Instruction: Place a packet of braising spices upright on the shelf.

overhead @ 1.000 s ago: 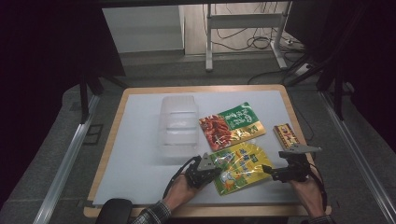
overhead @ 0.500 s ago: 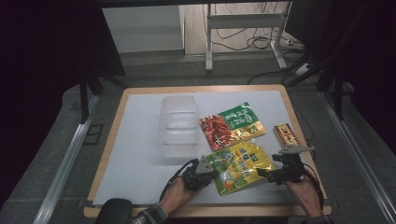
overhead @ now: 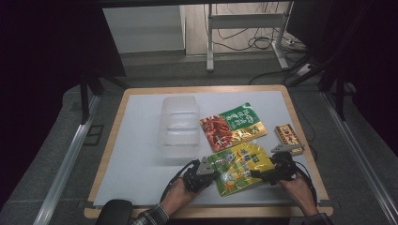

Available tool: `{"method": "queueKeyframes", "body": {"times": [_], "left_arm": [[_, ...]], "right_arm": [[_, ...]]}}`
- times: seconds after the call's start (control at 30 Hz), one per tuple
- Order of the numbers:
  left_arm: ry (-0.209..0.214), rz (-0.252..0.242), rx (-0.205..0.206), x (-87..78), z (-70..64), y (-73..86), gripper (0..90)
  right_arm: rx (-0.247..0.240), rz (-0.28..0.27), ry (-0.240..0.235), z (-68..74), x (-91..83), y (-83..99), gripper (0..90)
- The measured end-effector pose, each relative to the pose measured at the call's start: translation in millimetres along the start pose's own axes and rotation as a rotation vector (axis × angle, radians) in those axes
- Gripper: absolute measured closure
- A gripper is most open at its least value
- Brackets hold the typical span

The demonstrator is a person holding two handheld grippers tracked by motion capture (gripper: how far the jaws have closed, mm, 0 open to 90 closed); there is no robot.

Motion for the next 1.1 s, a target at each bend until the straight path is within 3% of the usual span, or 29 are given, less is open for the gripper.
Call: {"method": "queueKeyframes", "body": {"times": [0.17, 0.3, 0.53, 0.73, 0.8, 0.9, 0.97, 1.0, 1.1], "left_arm": [[-0.006, -0.003, 0.007, 0.2, -0.7, 0.0, 90.0], [-0.018, -0.004, 0.017, 0.3, -1.8, 0.1, 90.0], [-0.026, -0.006, 0.019, 0.4, -2.5, 0.0, 90.0], [-0.021, -0.002, 0.015, -0.3, -1.5, 0.0, 89.9], [-0.029, -0.006, 0.004, -0.3, -1.2, 0.0, 89.2], [-0.027, -0.019, -0.027, -0.9, 0.8, -0.1, 83.3], [-0.029, -0.024, -0.036, -1.4, 1.7, 0.0, 80.9], [-0.034, -0.023, -0.038, -1.6, 2.0, 0.1, 79.5], [-0.053, -0.020, -0.032, -2.2, 2.3, 0.3, 76.3]], "right_arm": [[0.003, 0.013, -0.008, -0.9, 4.2, -2.8, 6.3], [0.035, -0.020, -0.037, 1.7, 1.8, -11.9, 7.2], [0.060, -0.026, -0.069, 5.8, -3.4, -14.9, 8.3], [0.060, -0.021, -0.056, 8.1, -4.3, -16.0, 7.8], [0.046, -0.017, -0.019, 9.8, -5.3, -17.0, 14.8], [0.016, -0.035, 0.068, 9.2, -10.4, -18.5, 40.5], [0.036, -0.045, 0.042, 9.5, -12.8, -19.2, 55.9], [0.041, -0.050, 0.030, 10.2, -13.2, -19.5, 60.1], [0.021, -0.045, 0.051, 12.3, -13.1, -20.0, 67.6]]}}
Point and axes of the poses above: each handheld gripper's, and its own axes: x roughly forward along the jaws, y roughly out of its underside, z roughly to its left, the point moved 5 cm from there along x, roughly forward along the jaws, and after that the axes turned 6 degrees about y, right-handed, at the moved point
